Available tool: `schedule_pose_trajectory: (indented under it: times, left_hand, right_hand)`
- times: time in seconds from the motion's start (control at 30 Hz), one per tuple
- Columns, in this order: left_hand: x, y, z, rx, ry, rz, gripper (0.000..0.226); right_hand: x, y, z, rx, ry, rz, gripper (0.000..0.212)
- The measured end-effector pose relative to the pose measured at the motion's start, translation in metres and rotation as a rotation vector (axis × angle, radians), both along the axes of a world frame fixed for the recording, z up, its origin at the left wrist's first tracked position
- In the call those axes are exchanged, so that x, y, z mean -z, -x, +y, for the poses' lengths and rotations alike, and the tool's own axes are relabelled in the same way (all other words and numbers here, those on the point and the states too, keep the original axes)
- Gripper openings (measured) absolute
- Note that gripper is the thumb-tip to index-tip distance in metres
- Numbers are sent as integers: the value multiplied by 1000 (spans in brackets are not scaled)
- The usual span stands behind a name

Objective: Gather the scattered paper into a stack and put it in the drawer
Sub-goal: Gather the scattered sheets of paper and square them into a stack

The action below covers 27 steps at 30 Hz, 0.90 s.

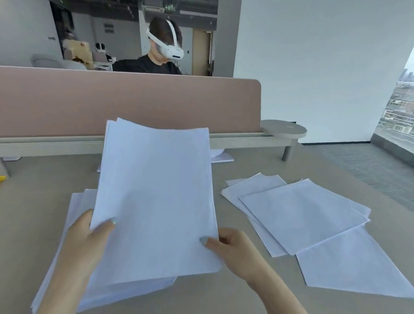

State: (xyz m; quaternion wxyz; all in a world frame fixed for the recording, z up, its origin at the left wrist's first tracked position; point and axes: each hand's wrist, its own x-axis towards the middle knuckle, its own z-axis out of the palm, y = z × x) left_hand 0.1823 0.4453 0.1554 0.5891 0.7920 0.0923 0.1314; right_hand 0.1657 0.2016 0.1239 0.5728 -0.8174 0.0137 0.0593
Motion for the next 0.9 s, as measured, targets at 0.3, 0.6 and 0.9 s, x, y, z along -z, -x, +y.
schedule_pose_trajectory:
  times: [0.3,0.6,0.9]
  left_hand:
    - [55,-8,76,-172,-437,312,50]
    - [63,-12,78,-238,-666,369,76]
    - [61,10,-24,218,-538,-40,57]
  right_hand:
    - [42,-32,88,92,285,-65,42]
    - [35,-60,-12,335,836,-162,43]
    - [57,-19,-101,358,1054,59,48]
